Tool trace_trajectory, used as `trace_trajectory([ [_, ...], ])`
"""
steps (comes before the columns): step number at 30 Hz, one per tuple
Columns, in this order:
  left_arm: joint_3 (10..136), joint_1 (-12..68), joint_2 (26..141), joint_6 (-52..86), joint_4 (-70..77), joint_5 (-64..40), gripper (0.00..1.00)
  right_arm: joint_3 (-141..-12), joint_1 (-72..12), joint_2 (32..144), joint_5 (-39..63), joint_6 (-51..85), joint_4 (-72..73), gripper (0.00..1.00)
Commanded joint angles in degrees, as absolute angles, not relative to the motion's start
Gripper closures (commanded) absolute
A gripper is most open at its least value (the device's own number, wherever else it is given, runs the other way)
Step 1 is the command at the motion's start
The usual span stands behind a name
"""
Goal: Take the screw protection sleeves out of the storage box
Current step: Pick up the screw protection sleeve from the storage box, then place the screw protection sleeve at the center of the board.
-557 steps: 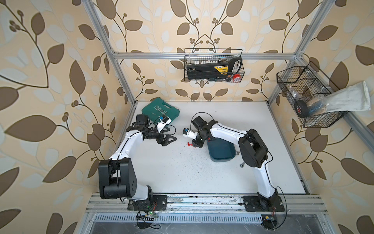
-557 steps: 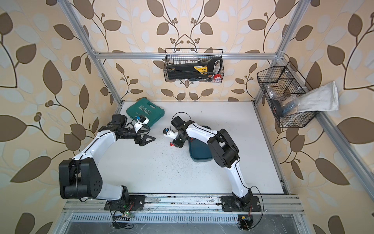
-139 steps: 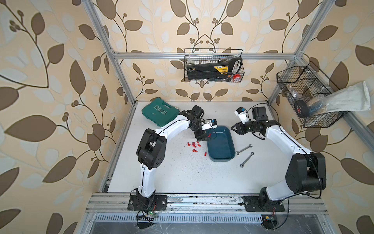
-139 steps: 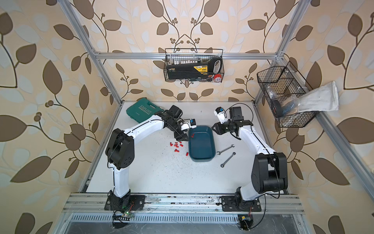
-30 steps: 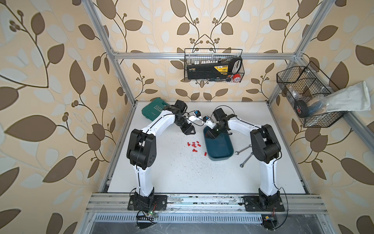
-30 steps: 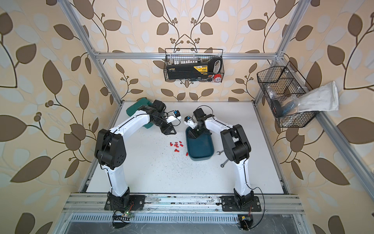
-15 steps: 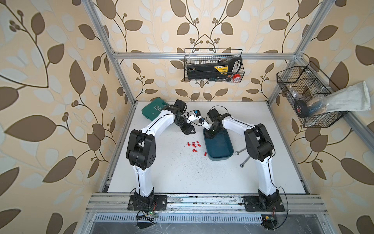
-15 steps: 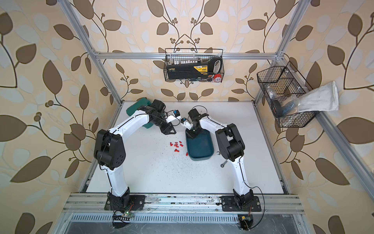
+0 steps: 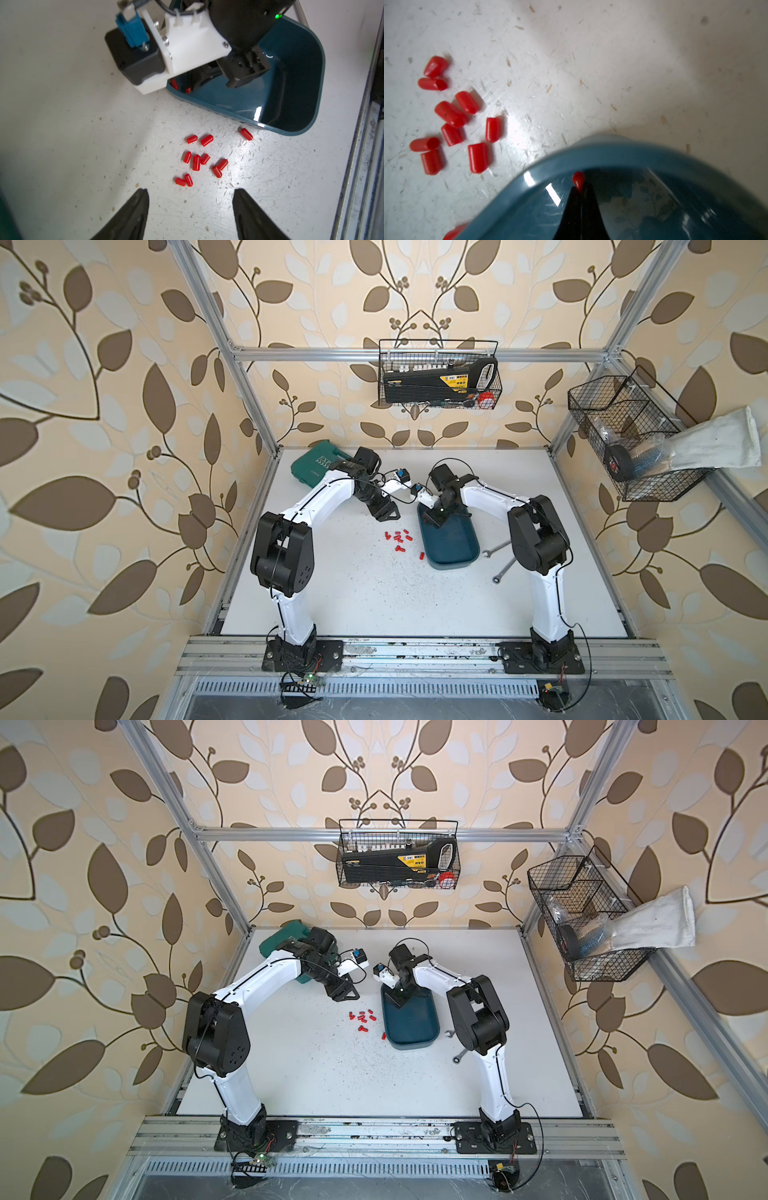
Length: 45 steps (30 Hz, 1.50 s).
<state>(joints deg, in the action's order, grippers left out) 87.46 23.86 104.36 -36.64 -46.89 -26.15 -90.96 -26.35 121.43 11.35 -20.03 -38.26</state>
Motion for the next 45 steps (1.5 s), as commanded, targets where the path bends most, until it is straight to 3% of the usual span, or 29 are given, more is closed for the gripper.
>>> trace_trajectory([
  [1,85.38,22.79,100.25,-37.52,-45.67,-28.74,0.27,-88.69,-25.65,115.87,12.62,-22.11,-38.76,1.0],
  [8,78.61,19.9,96.25,-37.71,-42.82,-31.66,0.15,-84.54,-25.76,106.83,20.27,-25.51,-42.75,1.0],
  [16,68.32,12.16,88.39,-38.55,-38.01,-36.53,0.01,-84.02,-33.16,102.08,26.1,-20.73,-44.32,1.0],
  [27,65.74,-0.66,83.87,-36.77,-36.74,-43.48,0.01,-88.72,-43.5,114.68,16.21,-21.03,-41.49,1.0],
  [45,67.5,-1.23,84.99,-35.95,-38.78,-45.44,0.01,-98.16,-43.24,125.89,8.82,-20.88,-41.25,0.88],
])
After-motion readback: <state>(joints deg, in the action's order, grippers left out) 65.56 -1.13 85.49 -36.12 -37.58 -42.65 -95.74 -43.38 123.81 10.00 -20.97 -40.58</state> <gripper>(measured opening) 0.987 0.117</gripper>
